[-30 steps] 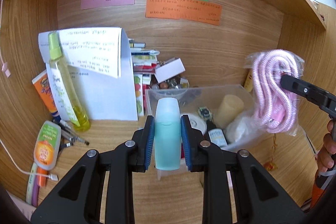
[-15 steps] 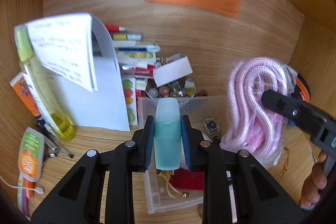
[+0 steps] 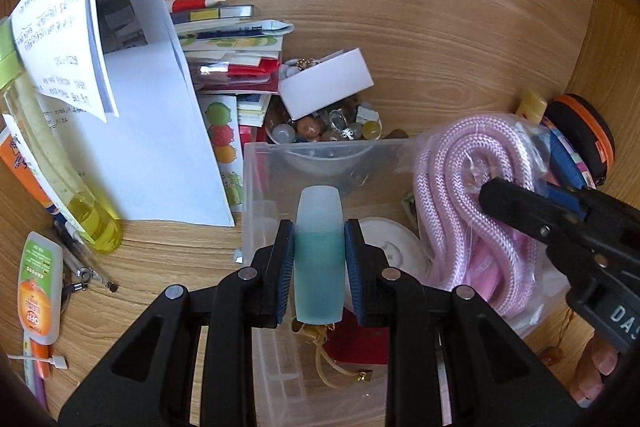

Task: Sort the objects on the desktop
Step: 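Carry the teal bottle and pink rope bag into the clear box and release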

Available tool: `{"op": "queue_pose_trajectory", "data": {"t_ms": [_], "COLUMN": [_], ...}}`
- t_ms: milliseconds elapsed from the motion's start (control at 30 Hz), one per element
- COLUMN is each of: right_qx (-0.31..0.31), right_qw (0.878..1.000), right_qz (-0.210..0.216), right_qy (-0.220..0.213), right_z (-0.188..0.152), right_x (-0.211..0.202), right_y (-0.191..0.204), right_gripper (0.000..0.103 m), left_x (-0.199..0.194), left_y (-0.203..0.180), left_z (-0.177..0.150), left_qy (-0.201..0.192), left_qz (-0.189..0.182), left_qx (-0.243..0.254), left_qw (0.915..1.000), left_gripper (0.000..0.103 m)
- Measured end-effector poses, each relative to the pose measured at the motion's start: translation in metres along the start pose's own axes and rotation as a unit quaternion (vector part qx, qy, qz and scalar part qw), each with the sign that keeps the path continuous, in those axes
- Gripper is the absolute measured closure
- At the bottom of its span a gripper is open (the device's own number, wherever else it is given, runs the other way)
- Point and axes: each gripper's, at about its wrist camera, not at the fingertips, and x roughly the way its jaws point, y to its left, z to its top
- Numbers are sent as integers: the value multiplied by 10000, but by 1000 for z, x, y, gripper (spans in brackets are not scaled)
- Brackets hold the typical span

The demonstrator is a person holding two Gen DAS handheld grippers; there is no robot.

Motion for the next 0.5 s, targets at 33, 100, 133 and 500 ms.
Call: {"op": "queue_pose_trajectory", "data": {"t_ms": [33, 100, 133, 500], "right_qx": [-24, -97, -127, -472], "right_qw": [10000, 9996, 9993, 9947], "right_qz": [-74, -266, -343, -913], "right_qy": [-5, -22, -22, 15], "right_z": [0, 0, 0, -4], "right_x": [2, 6, 8, 19], "right_y": [0, 1, 1, 3], "right_gripper": [81, 78, 77, 53], "left_x": [0, -1, -2, -1], "left_y": [-1, -3, -5, -5], "left_z": [-1, -3, -4, -6], "left_qy": [-4, -15, -29, -111], "left_qz": [33, 104, 131, 104], "left_qx": [19, 73, 100, 102], "left_qw": [10000, 9999, 9999, 9998], "left_gripper": [78, 78, 78, 75]}}
